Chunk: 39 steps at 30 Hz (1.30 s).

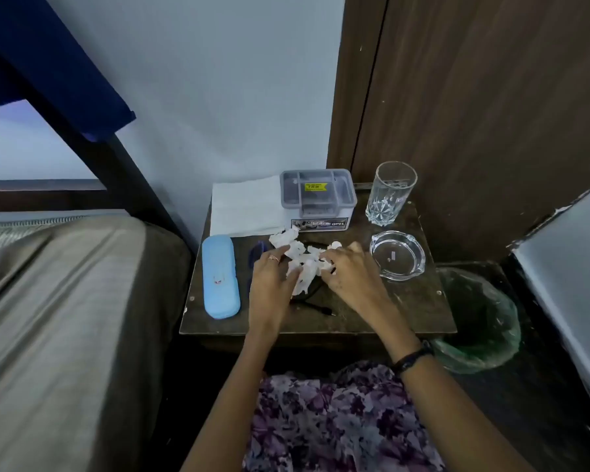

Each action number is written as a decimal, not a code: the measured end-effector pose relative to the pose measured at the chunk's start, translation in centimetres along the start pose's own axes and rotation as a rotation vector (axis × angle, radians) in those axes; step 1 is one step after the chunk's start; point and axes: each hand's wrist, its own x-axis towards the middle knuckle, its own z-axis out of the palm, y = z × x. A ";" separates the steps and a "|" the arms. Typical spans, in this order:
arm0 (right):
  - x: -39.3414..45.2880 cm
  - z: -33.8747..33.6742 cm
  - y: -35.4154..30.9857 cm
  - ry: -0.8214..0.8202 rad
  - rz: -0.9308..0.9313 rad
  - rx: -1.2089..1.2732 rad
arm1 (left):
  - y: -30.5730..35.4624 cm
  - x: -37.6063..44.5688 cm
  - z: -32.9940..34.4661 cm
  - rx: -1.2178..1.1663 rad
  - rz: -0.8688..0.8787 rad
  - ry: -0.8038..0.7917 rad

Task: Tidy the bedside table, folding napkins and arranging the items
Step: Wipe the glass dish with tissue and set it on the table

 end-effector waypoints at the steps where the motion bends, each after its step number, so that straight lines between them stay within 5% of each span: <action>1: 0.3 0.3 -0.1 -0.001 0.002 -0.051 | -0.3 0.3 -0.1 0.041 -0.016 -0.028; 5: 1.4 1.3 -0.9 0.016 0.023 -0.191 | -1.3 1.1 0.4 0.233 0.010 -0.123; 12: 2.3 1.1 -0.7 0.056 0.048 -0.196 | -1.6 1.4 0.7 0.269 0.070 -0.005; 22: 0.1 -2.9 -1.3 0.292 0.336 0.976 | 2.4 0.7 -1.4 -0.232 -0.197 0.194; 29: -2.6 -5.6 -0.7 0.373 0.390 1.257 | 5.7 0.1 -1.1 -0.384 -0.296 0.205; 39: -6.6 -8.2 7.8 0.612 0.672 1.550 | 12.6 -2.0 7.5 -0.493 -0.232 -0.038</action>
